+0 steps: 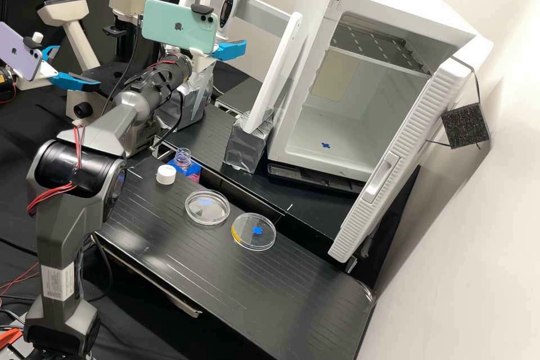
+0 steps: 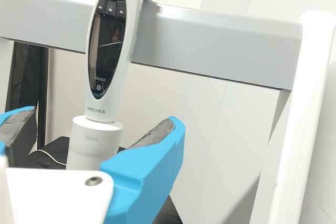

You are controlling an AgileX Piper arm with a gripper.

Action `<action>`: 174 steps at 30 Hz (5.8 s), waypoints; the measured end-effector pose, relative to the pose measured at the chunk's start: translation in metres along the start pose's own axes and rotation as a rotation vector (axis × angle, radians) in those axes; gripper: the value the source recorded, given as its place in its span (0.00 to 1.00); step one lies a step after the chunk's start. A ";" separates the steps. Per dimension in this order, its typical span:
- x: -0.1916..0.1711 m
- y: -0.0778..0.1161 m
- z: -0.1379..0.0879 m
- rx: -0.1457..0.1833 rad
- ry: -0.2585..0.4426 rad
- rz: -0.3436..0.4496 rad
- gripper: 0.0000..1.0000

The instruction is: Use the pipette

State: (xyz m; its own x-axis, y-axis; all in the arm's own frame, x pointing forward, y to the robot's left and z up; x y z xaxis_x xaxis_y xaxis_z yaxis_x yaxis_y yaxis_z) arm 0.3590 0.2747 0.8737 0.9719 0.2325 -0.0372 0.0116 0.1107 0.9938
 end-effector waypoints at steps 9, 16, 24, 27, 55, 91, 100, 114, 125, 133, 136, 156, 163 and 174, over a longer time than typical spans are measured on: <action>0.001 -0.002 0.001 -0.001 -0.003 -0.014 0.00; 0.001 -0.002 0.001 -0.001 -0.003 -0.014 0.00; 0.001 -0.002 0.001 -0.001 -0.003 -0.014 0.00; 0.001 -0.002 0.001 -0.001 -0.003 -0.014 0.00; 0.001 -0.006 0.004 0.007 -0.014 -0.024 0.00; -0.011 0.006 -0.004 0.043 0.026 -0.006 0.00; -0.010 0.012 0.001 0.091 0.023 0.020 0.00; -0.036 0.010 0.012 0.079 0.019 0.127 0.00; -0.062 -0.002 0.019 0.035 0.015 0.216 0.00; -0.081 -0.010 0.029 0.024 -0.001 0.190 0.00; -0.088 -0.010 0.031 0.033 0.001 0.186 0.00; -0.110 -0.020 0.037 0.044 0.019 0.216 0.00; -0.112 -0.026 0.036 0.046 0.027 0.209 0.00; -0.111 -0.031 0.040 0.047 0.024 0.246 0.00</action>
State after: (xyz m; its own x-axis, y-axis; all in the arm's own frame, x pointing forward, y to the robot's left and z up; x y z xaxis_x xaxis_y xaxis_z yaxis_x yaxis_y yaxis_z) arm 0.2598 0.2067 0.8509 0.9409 0.2702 0.2044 -0.2131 0.0028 0.9770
